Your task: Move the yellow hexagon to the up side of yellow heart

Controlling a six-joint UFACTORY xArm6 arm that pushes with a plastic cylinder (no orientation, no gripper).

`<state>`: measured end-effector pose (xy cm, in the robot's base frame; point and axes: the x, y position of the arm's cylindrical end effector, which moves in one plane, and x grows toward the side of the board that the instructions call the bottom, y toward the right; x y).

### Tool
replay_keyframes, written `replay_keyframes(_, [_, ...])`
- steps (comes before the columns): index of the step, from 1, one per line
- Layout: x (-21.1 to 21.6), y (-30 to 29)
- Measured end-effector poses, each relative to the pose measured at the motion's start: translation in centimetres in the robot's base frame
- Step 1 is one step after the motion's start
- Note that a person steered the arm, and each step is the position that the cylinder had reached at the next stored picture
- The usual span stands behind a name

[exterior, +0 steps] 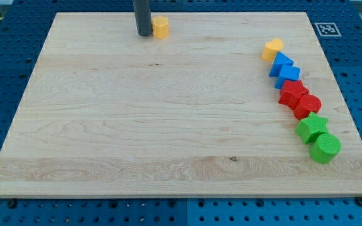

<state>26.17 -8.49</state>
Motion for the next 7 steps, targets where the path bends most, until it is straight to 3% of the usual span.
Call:
replay_keyframes(2, [-2.5,-0.3])
replay_keyframes(4, [-2.2,4.0])
replay_keyframes(7, [0.6,4.9])
